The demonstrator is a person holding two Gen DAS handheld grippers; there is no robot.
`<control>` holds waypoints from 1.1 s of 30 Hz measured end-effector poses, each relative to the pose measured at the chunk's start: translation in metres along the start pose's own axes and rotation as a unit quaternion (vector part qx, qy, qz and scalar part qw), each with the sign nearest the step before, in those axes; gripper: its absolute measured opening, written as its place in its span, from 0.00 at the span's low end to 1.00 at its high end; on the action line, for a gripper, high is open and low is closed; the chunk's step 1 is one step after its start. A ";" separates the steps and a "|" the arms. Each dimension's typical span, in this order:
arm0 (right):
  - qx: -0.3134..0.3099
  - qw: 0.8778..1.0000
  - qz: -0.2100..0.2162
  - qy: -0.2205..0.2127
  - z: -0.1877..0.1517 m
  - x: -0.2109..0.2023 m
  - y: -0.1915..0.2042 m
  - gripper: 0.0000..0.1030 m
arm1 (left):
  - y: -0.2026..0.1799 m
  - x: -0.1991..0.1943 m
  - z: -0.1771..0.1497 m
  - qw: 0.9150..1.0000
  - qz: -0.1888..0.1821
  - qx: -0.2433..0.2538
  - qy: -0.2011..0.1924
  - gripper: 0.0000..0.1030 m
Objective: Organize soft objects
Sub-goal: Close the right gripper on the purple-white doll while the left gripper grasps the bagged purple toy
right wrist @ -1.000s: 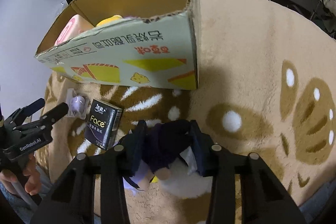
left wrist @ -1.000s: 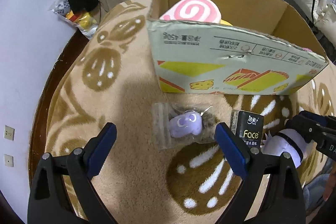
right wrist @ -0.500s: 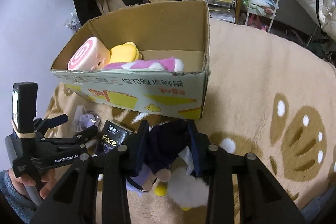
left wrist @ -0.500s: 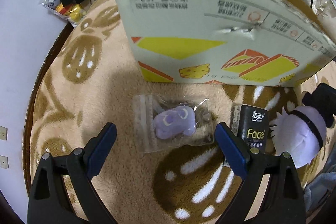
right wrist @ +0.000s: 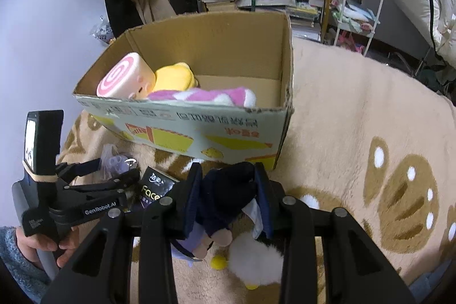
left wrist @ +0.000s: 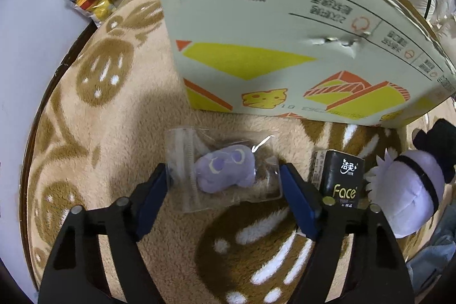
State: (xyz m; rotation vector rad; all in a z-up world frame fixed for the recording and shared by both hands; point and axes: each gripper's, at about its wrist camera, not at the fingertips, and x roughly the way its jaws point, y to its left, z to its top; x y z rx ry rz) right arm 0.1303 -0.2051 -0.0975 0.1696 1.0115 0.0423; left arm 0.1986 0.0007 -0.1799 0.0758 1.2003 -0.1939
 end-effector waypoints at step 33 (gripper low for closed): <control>-0.019 0.987 -0.022 -0.158 0.003 -0.079 0.004 0.37 | -0.006 -0.117 -0.031 0.992 0.022 0.001 -0.121 0.71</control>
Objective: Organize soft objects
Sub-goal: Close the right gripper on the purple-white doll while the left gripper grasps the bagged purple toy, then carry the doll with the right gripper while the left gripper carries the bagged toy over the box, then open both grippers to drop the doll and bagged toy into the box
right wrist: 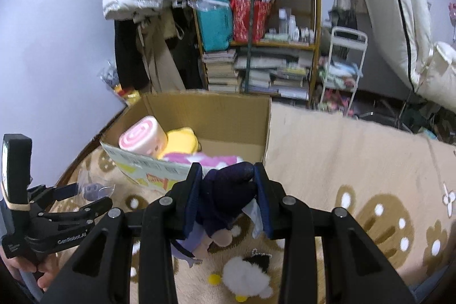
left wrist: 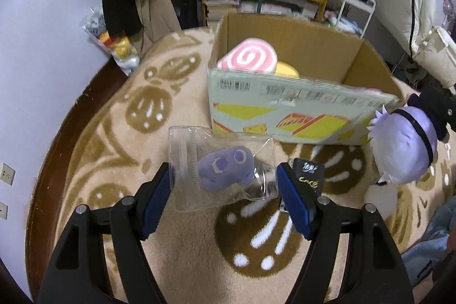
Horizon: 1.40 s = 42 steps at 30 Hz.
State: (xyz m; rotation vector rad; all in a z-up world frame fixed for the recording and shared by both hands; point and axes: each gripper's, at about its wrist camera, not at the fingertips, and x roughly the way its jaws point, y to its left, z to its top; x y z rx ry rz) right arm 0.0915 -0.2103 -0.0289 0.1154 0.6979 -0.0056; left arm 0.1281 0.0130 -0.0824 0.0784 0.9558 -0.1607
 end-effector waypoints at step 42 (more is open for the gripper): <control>0.027 0.995 0.034 -0.091 0.051 0.040 -0.025 0.37 | -0.043 0.015 0.073 0.990 -0.010 0.071 -0.121 0.72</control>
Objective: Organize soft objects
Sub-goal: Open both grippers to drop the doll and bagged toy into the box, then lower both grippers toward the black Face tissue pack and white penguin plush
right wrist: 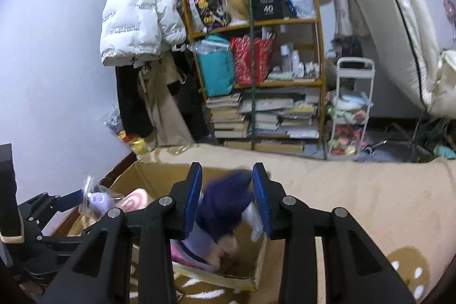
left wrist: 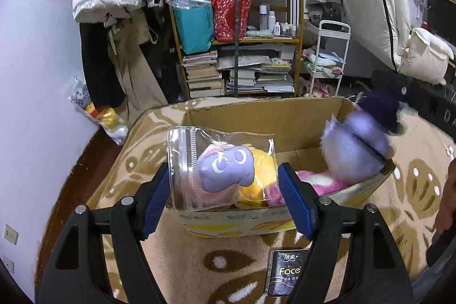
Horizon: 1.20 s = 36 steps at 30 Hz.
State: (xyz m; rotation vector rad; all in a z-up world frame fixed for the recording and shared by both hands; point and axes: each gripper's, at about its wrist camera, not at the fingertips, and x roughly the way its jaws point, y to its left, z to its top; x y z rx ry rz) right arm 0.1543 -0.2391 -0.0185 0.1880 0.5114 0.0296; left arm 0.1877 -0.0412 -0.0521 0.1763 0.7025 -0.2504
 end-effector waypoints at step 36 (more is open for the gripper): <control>0.045 0.997 -0.013 0.053 -0.029 -0.066 -0.011 0.99 | -0.006 -0.061 -0.043 0.998 0.026 0.015 0.062 0.94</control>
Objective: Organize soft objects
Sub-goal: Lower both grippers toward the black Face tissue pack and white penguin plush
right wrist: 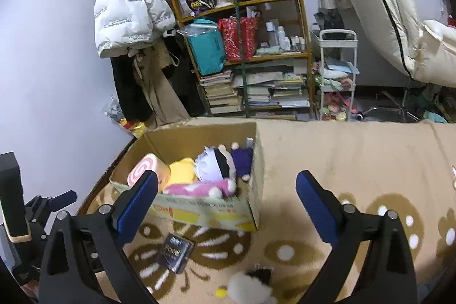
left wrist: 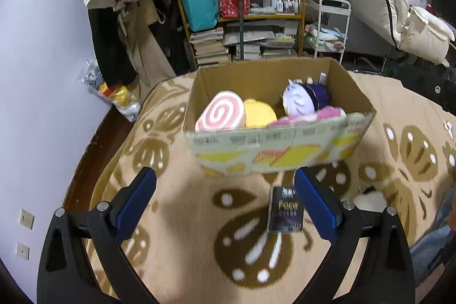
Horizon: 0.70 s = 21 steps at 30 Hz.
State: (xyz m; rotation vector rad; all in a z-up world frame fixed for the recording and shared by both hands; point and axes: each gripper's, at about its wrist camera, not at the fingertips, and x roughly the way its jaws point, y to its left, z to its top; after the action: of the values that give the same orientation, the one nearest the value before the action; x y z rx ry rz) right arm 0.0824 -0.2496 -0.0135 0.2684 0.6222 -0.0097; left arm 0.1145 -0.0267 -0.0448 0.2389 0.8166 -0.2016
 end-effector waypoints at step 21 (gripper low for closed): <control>0.015 0.985 -0.050 0.166 -0.054 0.032 -0.012 0.99 | -0.010 0.005 -0.030 0.999 -0.022 0.010 0.041 0.94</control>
State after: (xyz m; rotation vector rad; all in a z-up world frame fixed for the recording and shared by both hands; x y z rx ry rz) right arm 0.0767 -0.2456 -0.0771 0.2702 0.9670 -0.0713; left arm 0.0943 -0.0284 -0.0702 0.2492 0.9027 -0.2430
